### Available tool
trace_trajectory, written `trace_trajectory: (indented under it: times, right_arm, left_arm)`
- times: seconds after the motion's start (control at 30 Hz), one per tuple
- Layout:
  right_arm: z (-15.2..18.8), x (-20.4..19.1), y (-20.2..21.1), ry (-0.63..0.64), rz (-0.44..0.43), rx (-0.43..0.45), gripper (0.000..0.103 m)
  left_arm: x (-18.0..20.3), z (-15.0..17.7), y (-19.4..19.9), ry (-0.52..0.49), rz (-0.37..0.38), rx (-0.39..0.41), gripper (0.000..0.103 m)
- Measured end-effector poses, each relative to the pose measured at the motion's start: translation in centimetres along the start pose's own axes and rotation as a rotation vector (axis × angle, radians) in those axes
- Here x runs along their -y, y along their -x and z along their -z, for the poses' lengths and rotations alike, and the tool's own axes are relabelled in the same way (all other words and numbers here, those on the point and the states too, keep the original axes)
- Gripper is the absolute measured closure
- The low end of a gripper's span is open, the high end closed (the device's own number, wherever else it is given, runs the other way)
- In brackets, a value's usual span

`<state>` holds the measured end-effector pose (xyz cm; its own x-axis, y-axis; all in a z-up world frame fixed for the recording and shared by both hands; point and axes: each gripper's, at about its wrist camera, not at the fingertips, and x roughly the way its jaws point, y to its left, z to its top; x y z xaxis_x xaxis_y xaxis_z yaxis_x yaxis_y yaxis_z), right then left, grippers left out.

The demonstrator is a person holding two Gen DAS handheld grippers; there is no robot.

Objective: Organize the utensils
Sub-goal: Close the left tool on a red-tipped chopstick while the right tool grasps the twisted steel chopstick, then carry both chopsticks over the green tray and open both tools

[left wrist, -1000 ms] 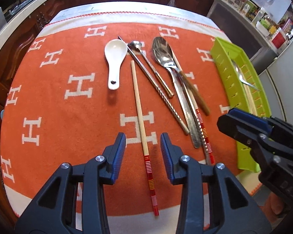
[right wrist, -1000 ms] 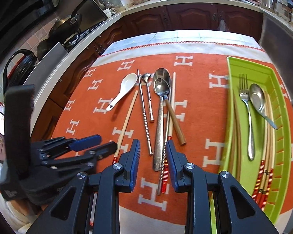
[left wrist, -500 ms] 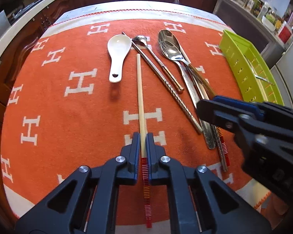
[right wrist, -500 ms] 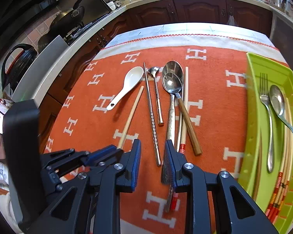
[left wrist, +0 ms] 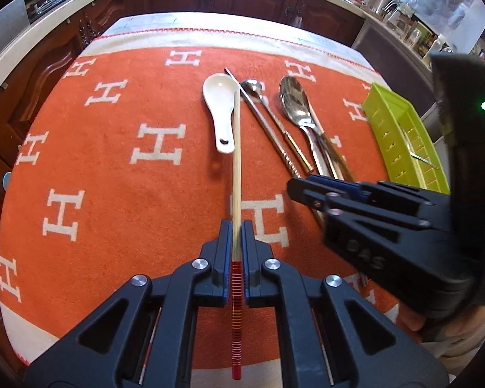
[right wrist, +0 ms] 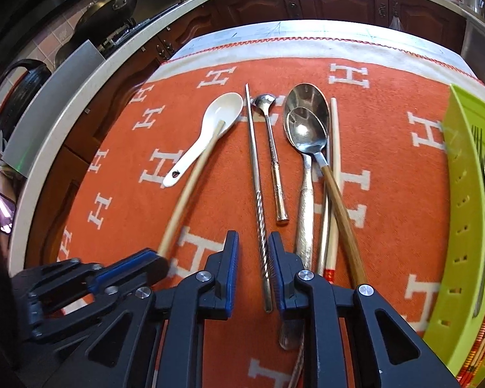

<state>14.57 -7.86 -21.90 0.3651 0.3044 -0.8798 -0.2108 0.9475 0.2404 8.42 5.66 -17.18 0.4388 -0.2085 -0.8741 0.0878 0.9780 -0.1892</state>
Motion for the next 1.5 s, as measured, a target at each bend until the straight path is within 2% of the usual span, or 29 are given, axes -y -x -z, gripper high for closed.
trace_trajectory:
  times: [0.4, 0.5, 0.57, 0.7, 0.87, 1.07, 1.3, 1.5]
  right_arm:
    - [-1.8, -3.0, -1.9, 0.14, 0.128, 0.061, 0.085]
    - [-1.7, -3.8, -2.2, 0.184, 0.197, 0.082, 0.096]
    - [-1.7, -4.0, -2.1, 0.19, 0.213, 0.085, 0.098]
    - [-1.4, -3.3, -1.0, 0.121, 0.154, 0.088, 0.098]
    - [-0.1, -1.6, 2.7, 0.011, 0.069, 0.135, 0.098]
    - [2.8, 0.2, 8.4, -0.065, 0.031, 0.213, 0.098]
    - [6.7, 4.0, 16.1, -0.159, 0.079, 0.334, 0.098]
    - [9.1, 8.7, 20.2, -0.265, 0.133, 0.388, 0.098]
  left_arm:
    - [-1.4, -1.4, 3.0, 0.048, 0.026, 0.064, 0.1]
    - [-2.0, -1.6, 3.5, 0.067, 0.022, 0.072, 0.1]
    - [-2.3, -1.8, 3.8, 0.077, 0.02, 0.077, 0.1]
    - [-2.5, -1.9, 4.5, 0.09, 0.02, 0.084, 0.1]
    - [-1.8, -2.1, 5.4, 0.088, 0.036, 0.088, 0.1]
    - [1.7, -2.4, 6.0, 0.034, 0.086, 0.081, 0.1]
    - [7.9, -4.1, 6.1, -0.036, 0.176, 0.057, 0.1]
    - [14.2, -5.9, 4.7, -0.089, 0.238, 0.006, 0.1]
